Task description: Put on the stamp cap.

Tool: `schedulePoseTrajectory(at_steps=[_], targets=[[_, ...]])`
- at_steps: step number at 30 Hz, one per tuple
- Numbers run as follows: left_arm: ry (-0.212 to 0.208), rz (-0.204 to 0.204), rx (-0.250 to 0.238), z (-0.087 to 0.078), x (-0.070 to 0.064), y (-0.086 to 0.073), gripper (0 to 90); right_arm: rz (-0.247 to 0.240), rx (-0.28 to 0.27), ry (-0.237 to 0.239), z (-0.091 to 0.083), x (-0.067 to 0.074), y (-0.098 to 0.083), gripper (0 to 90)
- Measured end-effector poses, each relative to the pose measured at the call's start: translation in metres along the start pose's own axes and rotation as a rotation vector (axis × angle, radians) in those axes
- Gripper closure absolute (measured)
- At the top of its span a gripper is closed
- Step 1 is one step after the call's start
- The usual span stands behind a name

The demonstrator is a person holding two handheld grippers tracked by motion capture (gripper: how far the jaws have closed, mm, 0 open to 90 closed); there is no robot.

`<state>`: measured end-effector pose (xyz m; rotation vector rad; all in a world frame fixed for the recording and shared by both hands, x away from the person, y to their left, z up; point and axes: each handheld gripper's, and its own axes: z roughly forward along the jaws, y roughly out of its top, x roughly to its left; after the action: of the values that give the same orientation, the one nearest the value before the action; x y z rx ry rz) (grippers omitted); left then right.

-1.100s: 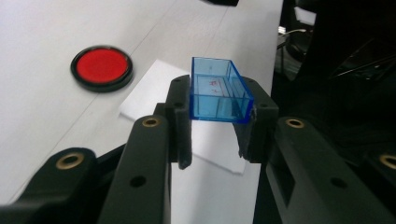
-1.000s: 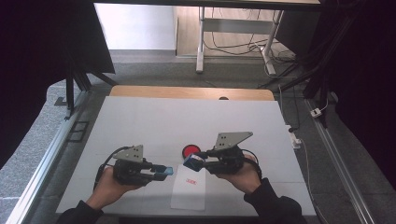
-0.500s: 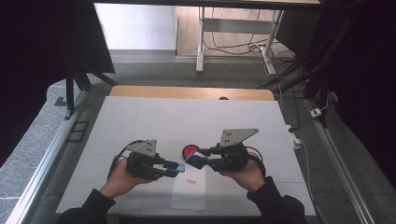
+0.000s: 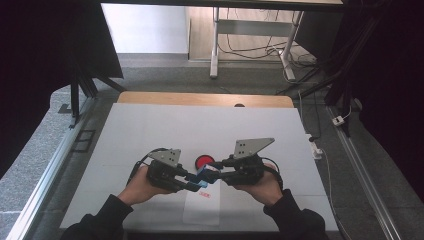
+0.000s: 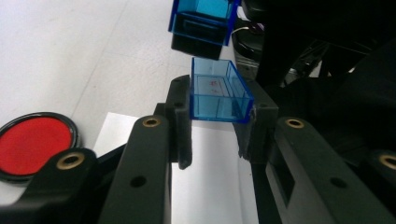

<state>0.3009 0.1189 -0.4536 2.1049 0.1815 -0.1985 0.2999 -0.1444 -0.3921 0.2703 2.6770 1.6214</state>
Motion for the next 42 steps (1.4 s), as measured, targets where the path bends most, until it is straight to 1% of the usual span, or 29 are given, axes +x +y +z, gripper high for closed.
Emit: schedulePoseTrajectory(at_steps=[5, 14, 18, 23, 24, 25, 28, 32, 34, 38, 39, 42], targets=[[-0.017, 0.013, 0.012, 0.002, 0.0, -0.001, 68.9, -0.008, 0.007, 0.036, 0.005, 0.003, 0.0, 71.4], [-0.041, 0.025, 0.02, 0.004, 0.0, -0.002, 68.9, -0.028, 0.027, 0.065, 0.012, 0.007, 0.001, 71.5], [-0.045, 0.034, 0.016, 0.004, -0.001, -0.002, 68.9, -0.028, 0.022, 0.074, 0.012, 0.007, 0.0, 71.4], [-0.066, 0.041, -0.009, 0.002, 0.0, -0.002, 69.0, -0.036, 0.02, 0.085, 0.012, 0.008, 0.001, 71.5], [-0.066, 0.039, -0.012, 0.002, -0.001, -0.002, 69.0, -0.037, 0.019, 0.09, 0.012, 0.008, 0.001, 71.5], [-0.064, 0.048, -0.004, 0.001, -0.001, -0.002, 69.0, -0.039, 0.023, 0.09, 0.012, 0.009, 0.001, 71.5], [-0.06, 0.053, -0.006, 0.001, -0.001, -0.002, 69.1, -0.039, 0.03, 0.09, 0.014, 0.009, 0.001, 71.5], [-0.054, 0.065, -0.014, 0.0, -0.002, -0.001, 69.2, -0.032, 0.021, 0.091, 0.014, 0.009, 0.0, 71.5], [-0.047, 0.068, -0.026, 0.0, -0.003, -0.001, 69.2, -0.034, 0.021, 0.091, 0.014, 0.008, 0.0, 71.5], [-0.043, 0.091, -0.035, -0.002, -0.004, 0.0, 69.4, -0.015, -0.008, 0.102, 0.013, 0.007, -0.001, 71.5], [-0.044, 0.09, -0.042, -0.002, -0.005, 0.0, 69.4, -0.012, -0.015, 0.103, 0.013, 0.007, -0.001, 71.5], [-0.044, 0.092, -0.044, -0.003, -0.005, 0.001, 69.4, -0.001, -0.032, 0.111, 0.012, 0.006, -0.002, 71.5]])
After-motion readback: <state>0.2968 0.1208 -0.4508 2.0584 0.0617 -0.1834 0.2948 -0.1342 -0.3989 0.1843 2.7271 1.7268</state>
